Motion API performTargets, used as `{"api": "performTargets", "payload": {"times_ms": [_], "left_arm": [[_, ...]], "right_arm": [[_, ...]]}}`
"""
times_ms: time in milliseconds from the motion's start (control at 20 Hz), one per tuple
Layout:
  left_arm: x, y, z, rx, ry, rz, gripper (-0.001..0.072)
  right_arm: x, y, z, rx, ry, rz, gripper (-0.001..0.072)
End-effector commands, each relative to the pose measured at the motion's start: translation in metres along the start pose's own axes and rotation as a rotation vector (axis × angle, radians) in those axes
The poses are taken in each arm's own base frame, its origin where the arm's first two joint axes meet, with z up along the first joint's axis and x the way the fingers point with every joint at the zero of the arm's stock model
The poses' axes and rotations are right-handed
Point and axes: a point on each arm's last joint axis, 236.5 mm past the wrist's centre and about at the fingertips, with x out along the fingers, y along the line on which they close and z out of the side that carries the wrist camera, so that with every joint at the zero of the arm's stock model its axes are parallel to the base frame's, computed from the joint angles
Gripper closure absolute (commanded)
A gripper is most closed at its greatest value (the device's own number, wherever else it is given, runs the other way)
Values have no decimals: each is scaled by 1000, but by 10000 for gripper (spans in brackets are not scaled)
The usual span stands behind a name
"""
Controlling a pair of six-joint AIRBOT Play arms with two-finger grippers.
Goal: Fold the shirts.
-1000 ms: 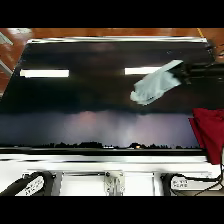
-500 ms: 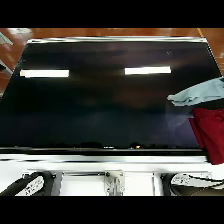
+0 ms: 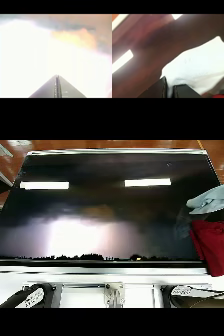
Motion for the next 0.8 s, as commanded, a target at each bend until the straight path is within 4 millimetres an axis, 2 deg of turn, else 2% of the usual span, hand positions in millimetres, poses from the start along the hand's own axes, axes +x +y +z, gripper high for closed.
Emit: {"api": "performTargets", "payload": {"times_ms": [0, 150, 300, 450, 600, 750], "left_arm": [[15, 0, -13, -48, 51, -11, 675], [22, -18, -18, -7, 76, -44, 675], [26, -42, -19, 52, 76, -86, 675], [29, -60, -15, 89, 56, -116, 675], [30, -67, -7, 101, 16, -127, 675], [30, -67, -2, 99, -6, -126, 675]], "right_arm": [[-19, -22, -12, -1, 72, -39, 645], [-47, -65, -43, 82, 198, -132, 645], [-87, -115, -76, 177, 315, -286, 645], [-127, -148, -96, 255, 363, -425, 645], [-144, -166, -129, 328, 409, -487, 645], [-140, -181, -182, 404, 482, -514, 645]]}}
